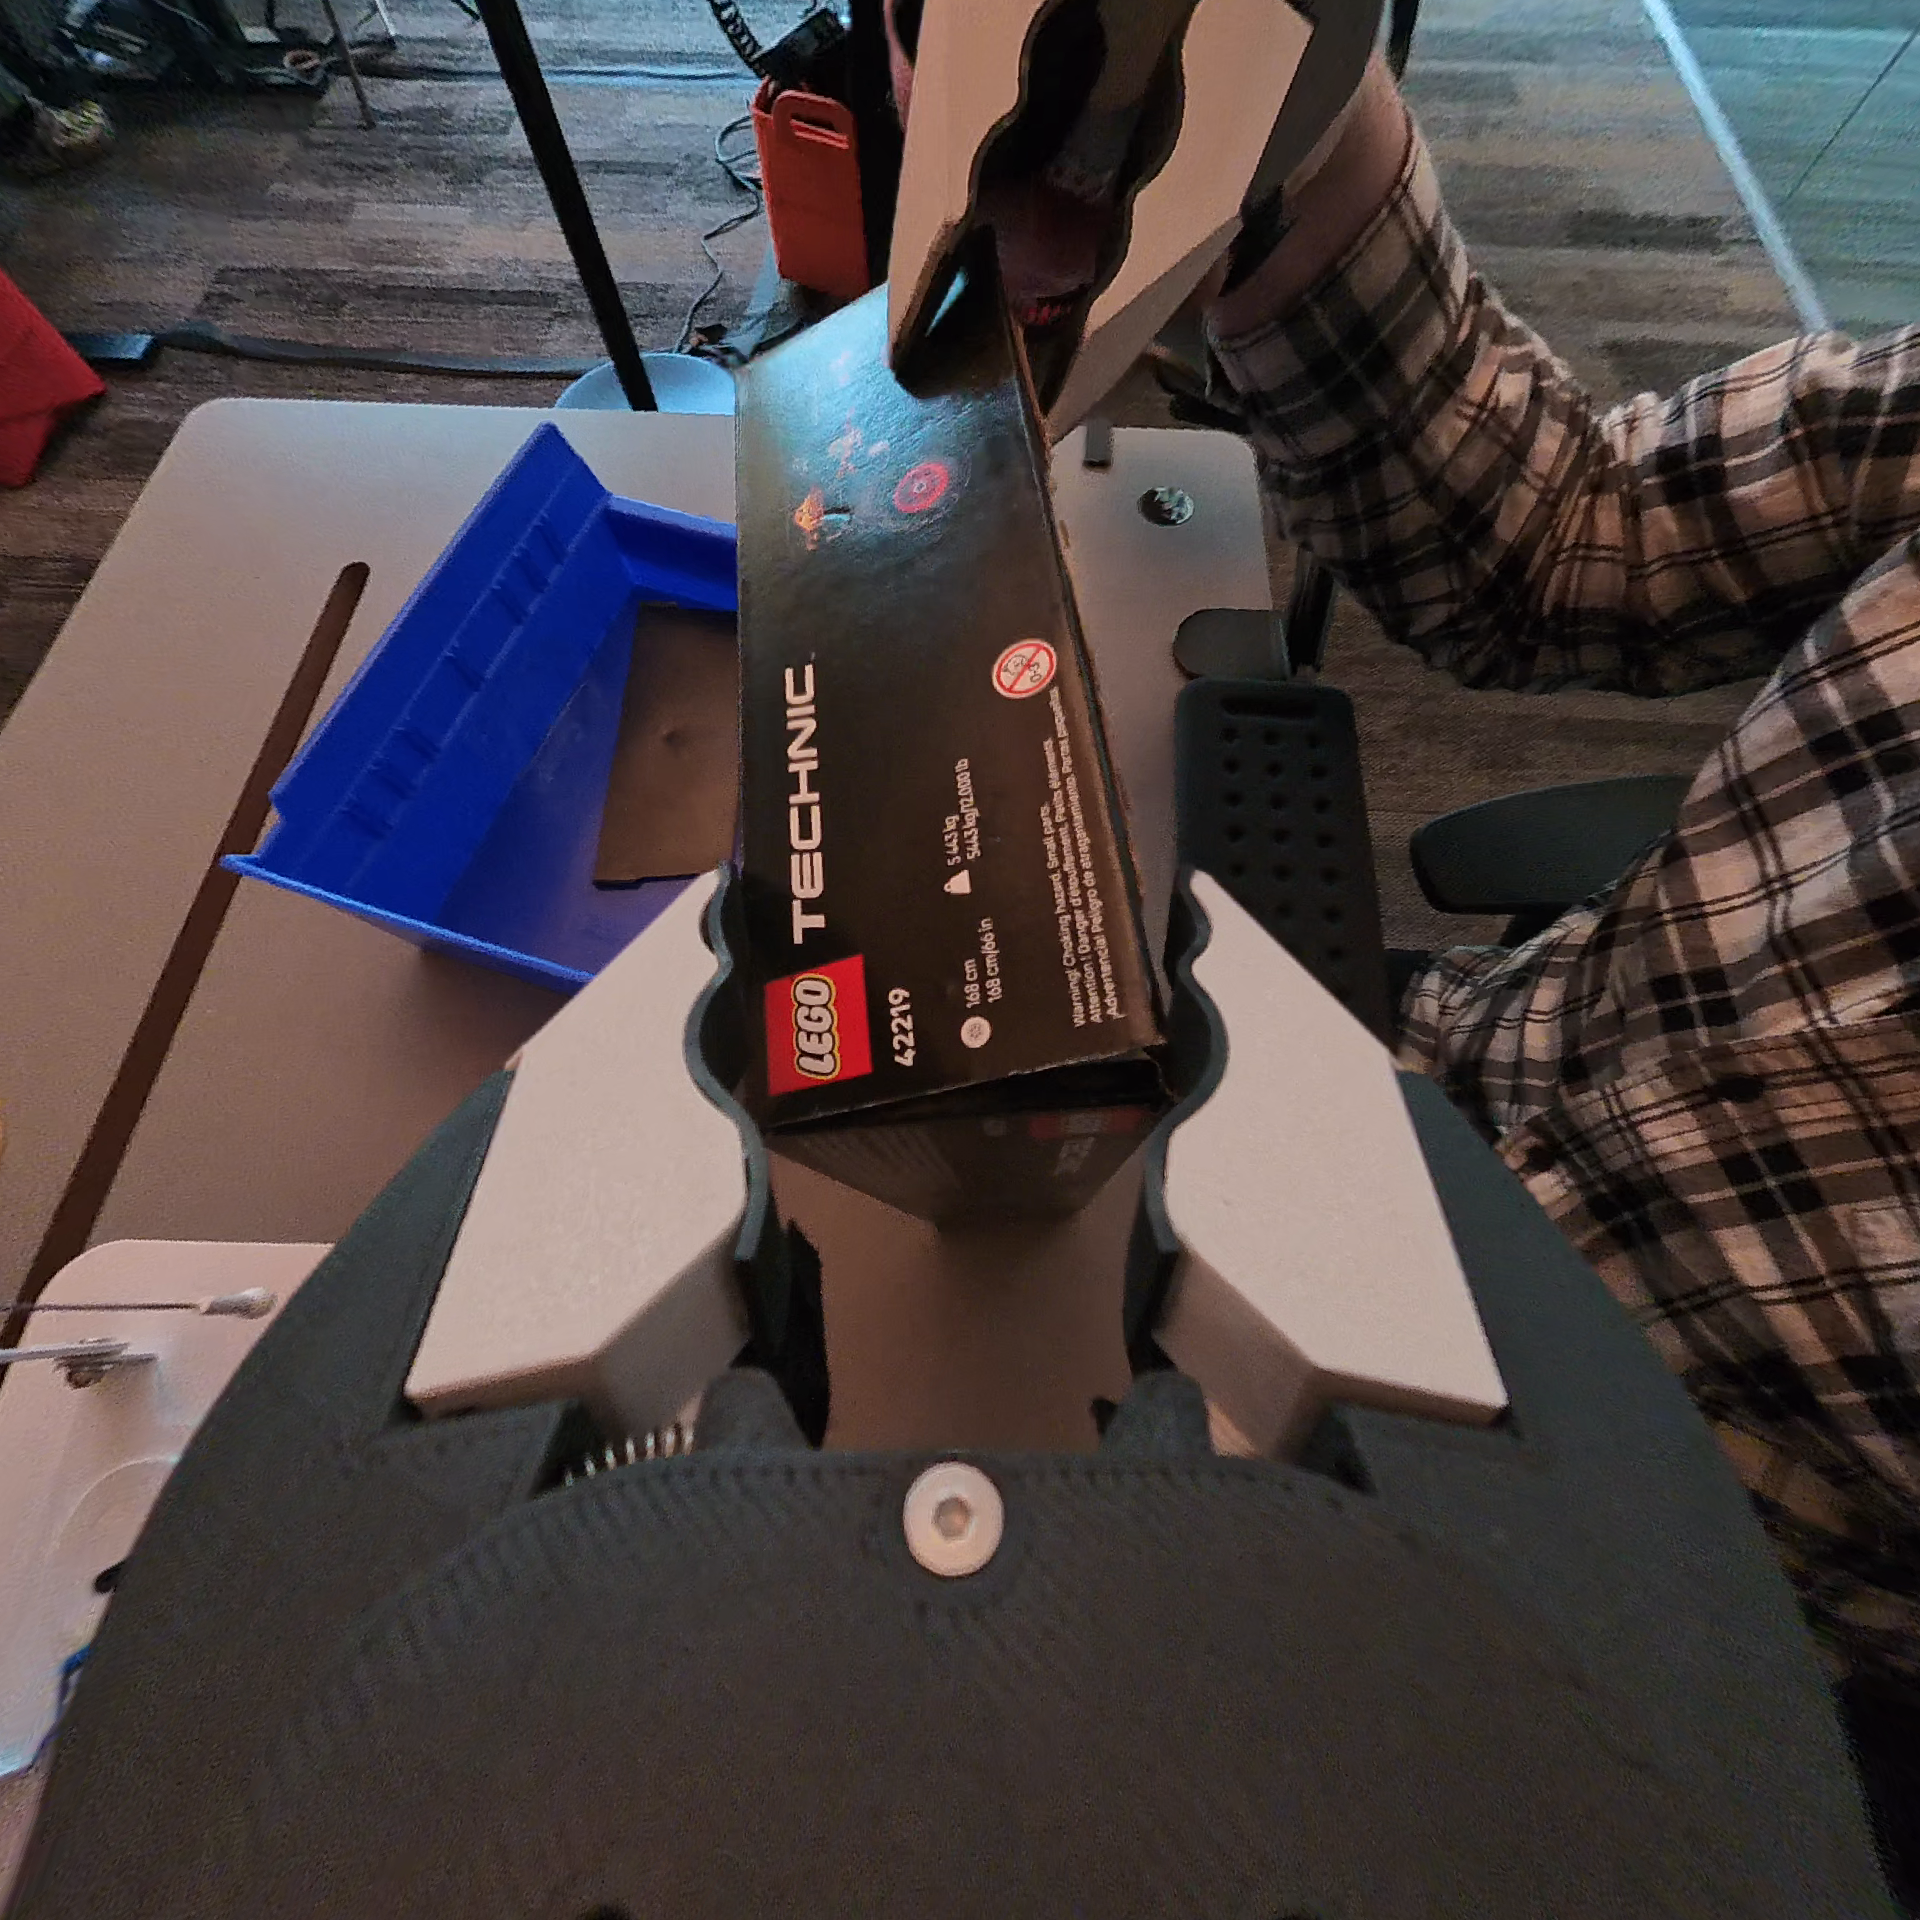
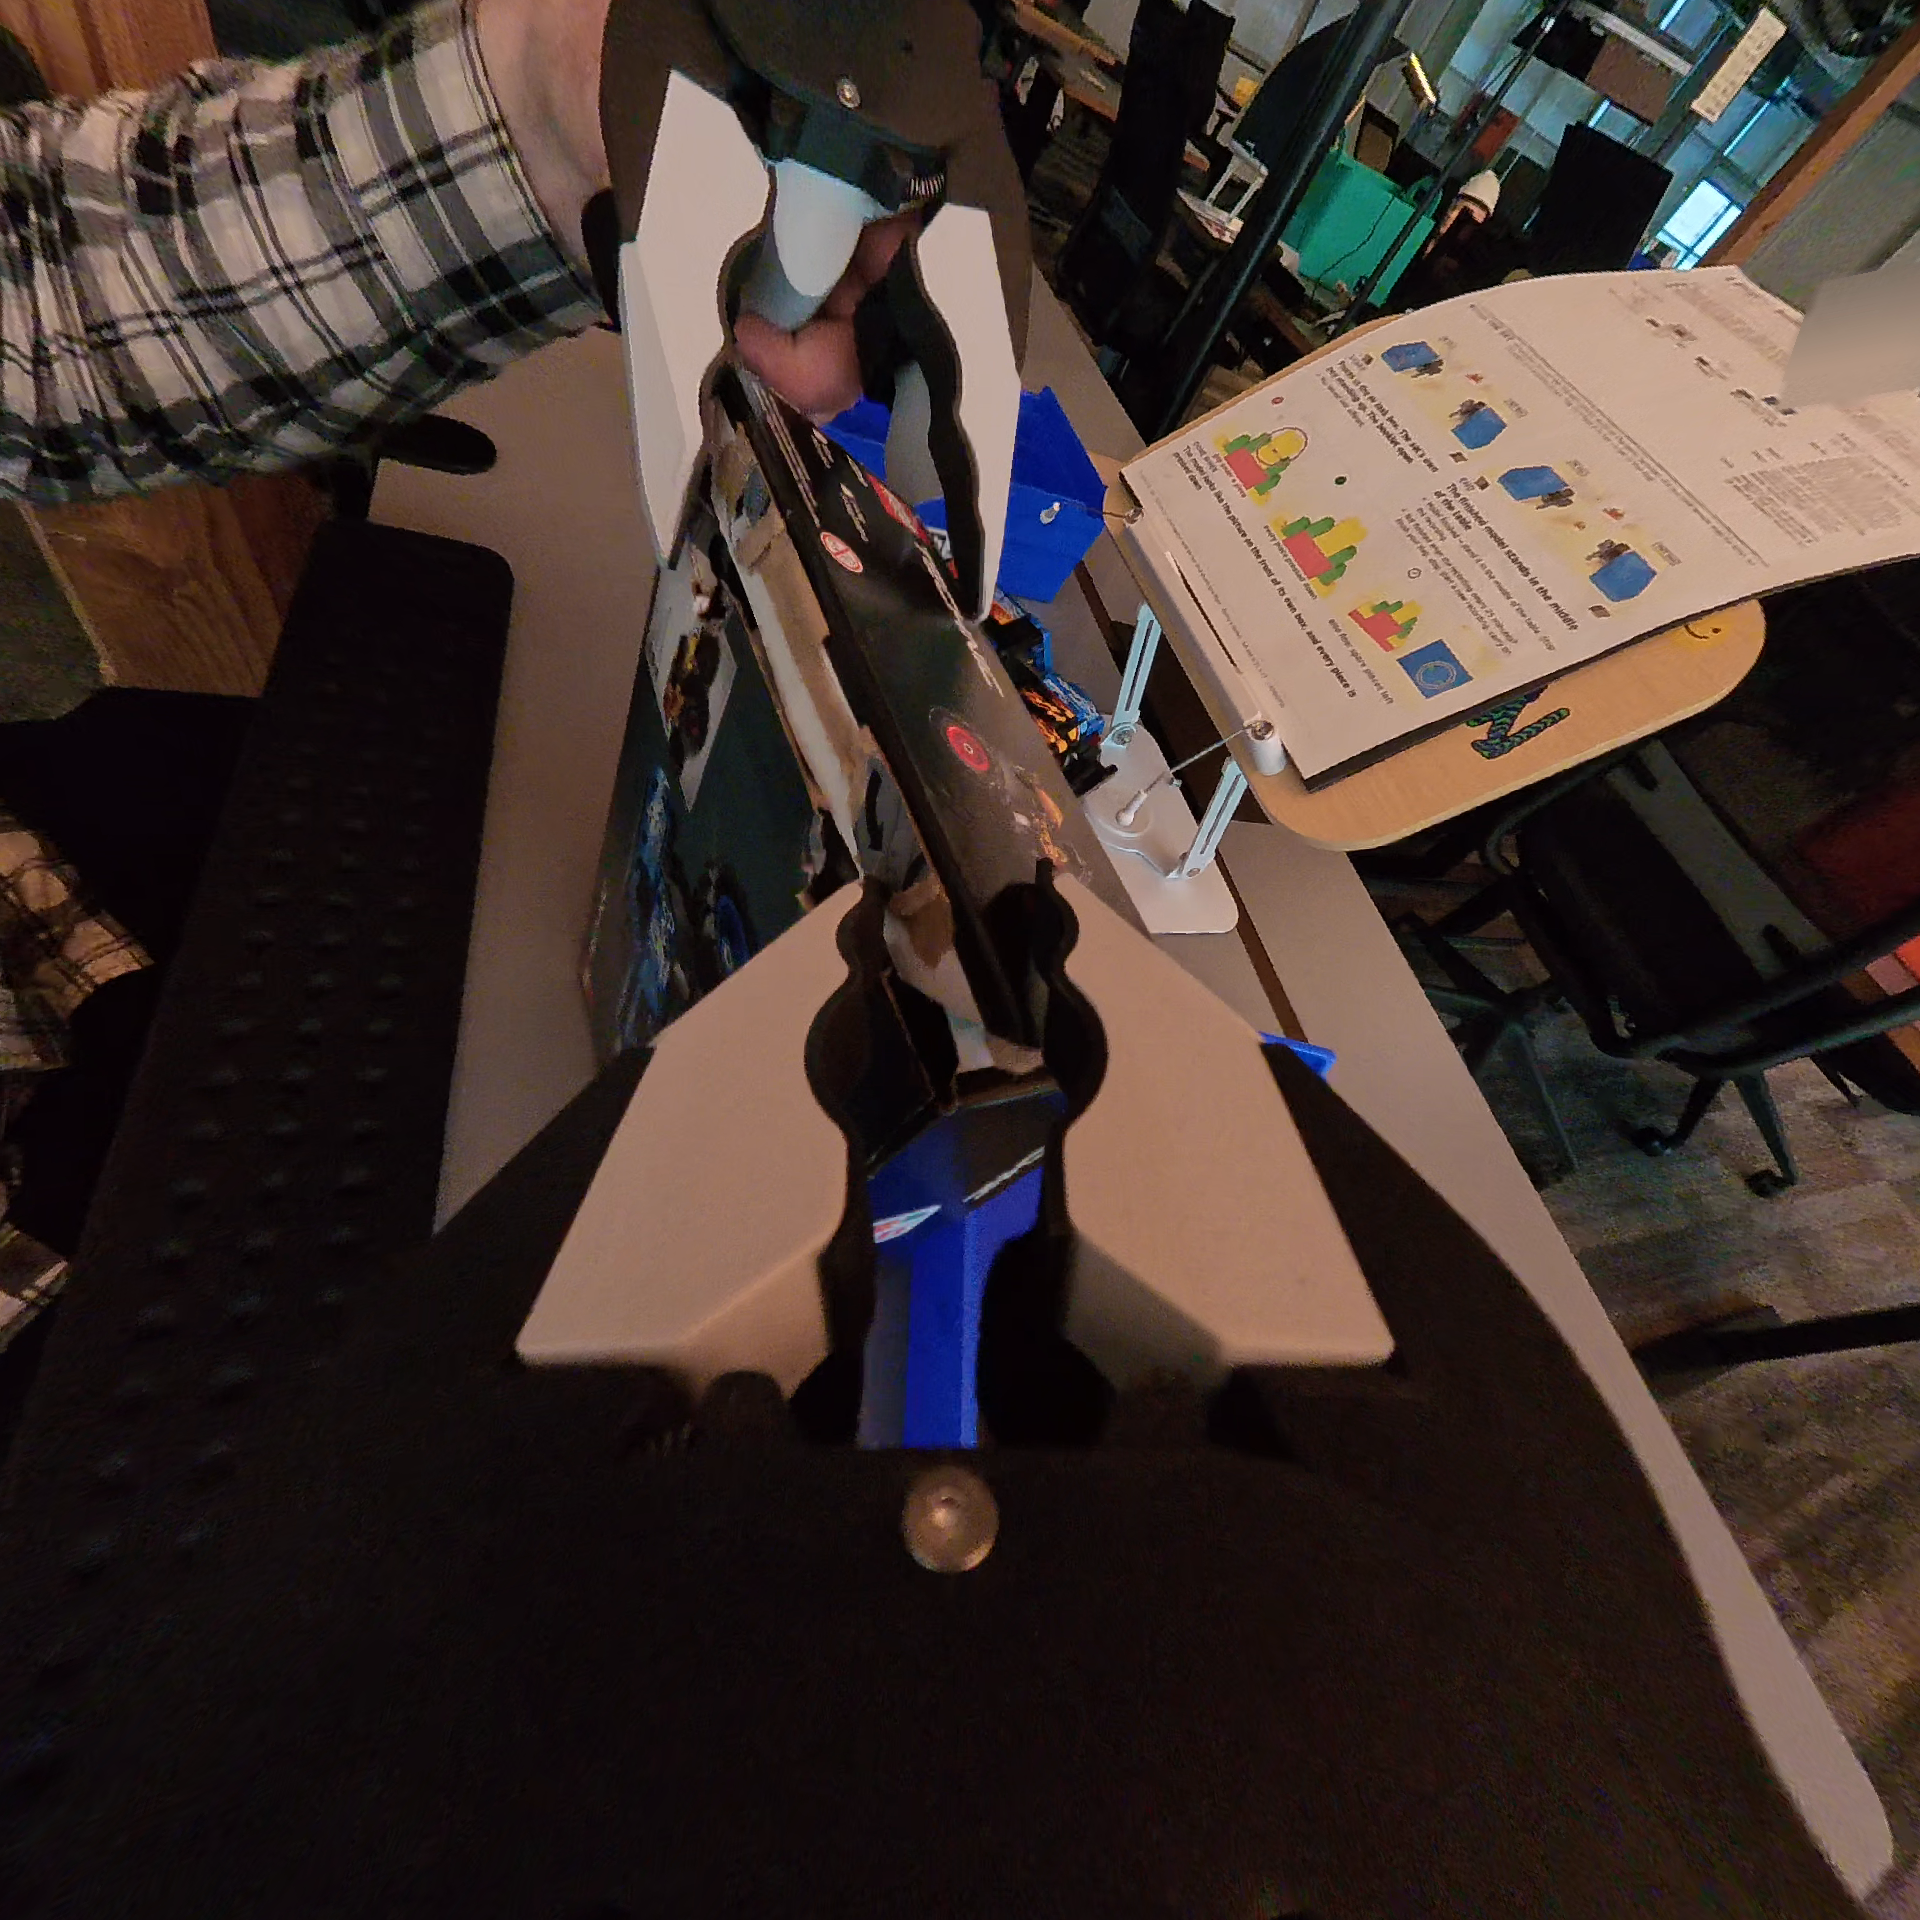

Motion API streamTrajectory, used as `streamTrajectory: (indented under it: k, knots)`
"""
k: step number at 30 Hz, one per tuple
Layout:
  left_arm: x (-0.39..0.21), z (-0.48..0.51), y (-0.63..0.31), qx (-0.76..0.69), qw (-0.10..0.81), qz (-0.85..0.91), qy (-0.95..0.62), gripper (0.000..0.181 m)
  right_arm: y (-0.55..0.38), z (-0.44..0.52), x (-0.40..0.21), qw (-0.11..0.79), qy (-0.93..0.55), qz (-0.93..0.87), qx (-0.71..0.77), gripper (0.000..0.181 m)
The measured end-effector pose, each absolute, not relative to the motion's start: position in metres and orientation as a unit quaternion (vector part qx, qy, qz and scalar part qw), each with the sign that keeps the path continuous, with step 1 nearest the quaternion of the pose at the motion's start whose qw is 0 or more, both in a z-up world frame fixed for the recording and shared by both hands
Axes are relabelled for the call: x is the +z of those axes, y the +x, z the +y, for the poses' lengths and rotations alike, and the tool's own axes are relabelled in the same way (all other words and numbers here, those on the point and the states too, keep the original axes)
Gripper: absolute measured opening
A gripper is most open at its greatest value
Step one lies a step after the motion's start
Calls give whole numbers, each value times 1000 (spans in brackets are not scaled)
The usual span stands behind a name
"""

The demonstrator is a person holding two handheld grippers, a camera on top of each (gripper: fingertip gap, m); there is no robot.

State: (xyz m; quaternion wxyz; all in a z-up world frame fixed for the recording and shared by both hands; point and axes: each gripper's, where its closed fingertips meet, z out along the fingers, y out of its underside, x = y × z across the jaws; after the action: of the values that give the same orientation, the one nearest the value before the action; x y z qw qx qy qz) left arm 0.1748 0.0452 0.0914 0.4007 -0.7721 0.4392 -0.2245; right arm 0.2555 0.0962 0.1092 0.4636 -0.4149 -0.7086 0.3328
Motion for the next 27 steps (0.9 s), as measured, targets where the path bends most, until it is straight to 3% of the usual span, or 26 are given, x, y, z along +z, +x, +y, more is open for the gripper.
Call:
streamTrajectory:
  k: [11, 27]
  knots:
    - [85, 29, 187, -205, 401, 467, -760, 88, 266, 86, 97, 477, -387, -752, 241, 30]
    - [85, 19, 180, -267, 380, 440, -769, 82, 266, 86, 98, 488, -378, -760, 204, 29]
